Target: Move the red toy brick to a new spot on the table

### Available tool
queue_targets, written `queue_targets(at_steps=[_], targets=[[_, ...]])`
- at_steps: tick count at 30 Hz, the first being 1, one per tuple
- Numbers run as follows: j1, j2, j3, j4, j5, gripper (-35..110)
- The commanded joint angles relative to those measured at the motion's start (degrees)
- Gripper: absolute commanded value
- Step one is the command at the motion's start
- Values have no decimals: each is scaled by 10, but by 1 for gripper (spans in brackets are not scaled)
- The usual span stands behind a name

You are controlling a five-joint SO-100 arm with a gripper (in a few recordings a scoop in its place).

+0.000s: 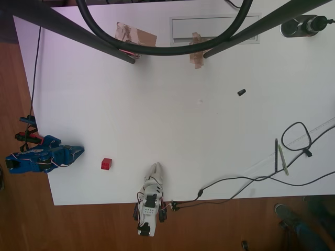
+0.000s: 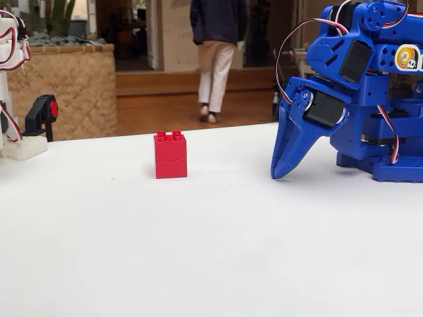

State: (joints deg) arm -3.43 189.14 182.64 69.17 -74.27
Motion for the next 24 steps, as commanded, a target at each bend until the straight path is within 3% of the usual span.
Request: queue_targets(at_steps=[1,6,11,24], targets=[[-2,22,19,4,4,0],[4,21,19,-7,-2,0],[51,-37,-7,-86,-42,0],[93,-438,-328,-229,-56,4]])
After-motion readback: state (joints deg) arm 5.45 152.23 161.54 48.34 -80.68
